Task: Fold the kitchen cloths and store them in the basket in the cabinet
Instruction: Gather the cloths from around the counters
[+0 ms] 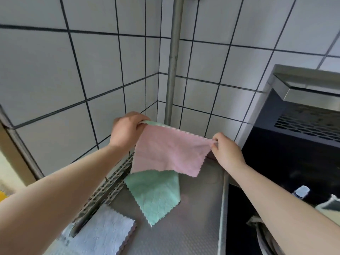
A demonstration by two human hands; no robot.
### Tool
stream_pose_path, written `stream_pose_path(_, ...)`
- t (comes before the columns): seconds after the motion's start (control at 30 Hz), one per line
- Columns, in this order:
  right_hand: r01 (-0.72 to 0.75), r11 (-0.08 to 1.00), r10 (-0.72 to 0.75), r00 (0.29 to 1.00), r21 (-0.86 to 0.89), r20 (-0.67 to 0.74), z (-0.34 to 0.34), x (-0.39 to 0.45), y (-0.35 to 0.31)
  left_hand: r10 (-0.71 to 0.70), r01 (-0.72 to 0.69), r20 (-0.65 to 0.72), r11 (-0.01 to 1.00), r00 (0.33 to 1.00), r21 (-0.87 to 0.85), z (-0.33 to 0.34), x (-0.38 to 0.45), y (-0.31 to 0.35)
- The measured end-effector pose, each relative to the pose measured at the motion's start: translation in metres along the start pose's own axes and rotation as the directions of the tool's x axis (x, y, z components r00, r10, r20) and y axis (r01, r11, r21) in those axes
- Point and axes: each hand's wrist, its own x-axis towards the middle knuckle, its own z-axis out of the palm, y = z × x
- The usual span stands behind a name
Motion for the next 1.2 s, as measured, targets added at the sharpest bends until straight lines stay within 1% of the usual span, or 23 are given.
stream_pose_path(0.1, 0.045, 0.998, -0.044, 0.999, -0.05, 0.011, -0.013, -0.022, 0.016, 0.007, -0.006, -0.006, 1.0, 1.0, 0.009, -0.003, -0.019, 0.002)
stream_pose_path(0.2, 0.101, 0.995, -0.101, 0.994, -0.017, 0.04, -0.015, -0.054, 0.034, -0.012, 0.011, 0.033, 1.0, 0.999, 0.013, -0.001, -0.056, 0.003)
stream_pose_path(0.3, 0.154, 0.988, -0.154, 0.979, 0.013, 0.136, -0.003, -0.099, 0.05, -0.049, 0.041, 0.106, 0.996, 0.993, 0.082, 0.005, -0.114, 0.002)
stream_pose_path(0.37, 0.132, 0.989, -0.143, 0.965, 0.061, 0.219, 0.011, -0.134, 0.062, -0.055, 0.041, 0.198, 0.996, 0.979, 0.075, 0.01, -0.159, 0.001)
stream_pose_path(0.43, 0.054, 0.99, -0.095, 0.933, 0.128, 0.346, 0.027, -0.173, 0.074, -0.051, 0.043, 0.309, 0.999, 0.95, 0.033, 0.015, -0.206, -0.001)
stream_pose_path(0.47, 0.019, 0.991, -0.072, 0.91, 0.133, 0.408, 0.034, -0.19, 0.079, -0.056, 0.049, 0.365, 0.998, 0.929, 0.03, 0.018, -0.227, -0.002)
stream_pose_path(0.57, -0.066, 0.985, -0.033, 0.832, 0.159, 0.553, 0.05, -0.238, 0.093, -0.137, 0.116, 0.529, 0.991, 0.837, 0.073, 0.025, -0.29, -0.003)
stream_pose_path(0.63, -0.097, 0.982, -0.024, 0.783, 0.161, 0.622, 0.055, -0.264, 0.098, -0.189, 0.167, 0.588, 0.982, 0.787, 0.091, 0.028, -0.321, -0.002)
stream_pose_path(0.67, -0.117, 0.982, -0.008, 0.766, 0.151, 0.643, 0.055, -0.275, 0.099, -0.216, 0.196, 0.597, 0.976, 0.773, 0.099, 0.028, -0.333, 0.0)
stream_pose_path(0.73, -0.151, 0.98, 0.029, 0.76, 0.132, 0.649, 0.055, -0.288, 0.102, -0.256, 0.237, 0.595, 0.965, 0.762, 0.112, 0.027, -0.35, 0.005)
stream_pose_path(0.8, -0.172, 0.978, 0.053, 0.758, 0.121, 0.65, 0.054, -0.297, 0.104, -0.298, 0.279, 0.608, 0.952, 0.736, 0.128, 0.026, -0.363, 0.01)
stream_pose_path(0.87, -0.219, 0.966, 0.078, 0.756, 0.139, 0.65, 0.054, -0.302, 0.108, -0.329, 0.31, 0.624, 0.94, 0.709, 0.143, 0.025, -0.373, 0.014)
stream_pose_path(0.97, -0.29, 0.943, 0.124, 0.763, 0.164, 0.634, 0.055, -0.303, 0.112, -0.366, 0.373, 0.617, 0.92, 0.697, 0.125, 0.028, -0.378, 0.018)
stream_pose_path(1.07, -0.354, 0.917, 0.187, 0.786, 0.182, 0.589, 0.059, -0.298, 0.112, -0.456, 0.489, 0.579, 0.865, 0.676, 0.11, 0.035, -0.371, 0.019)
stream_pose_path(1.2, -0.394, 0.9, 0.238, 0.802, 0.187, 0.547, 0.072, -0.28, 0.106, -0.577, 0.63, 0.502, 0.772, 0.644, 0.08, 0.048, -0.355, 0.016)
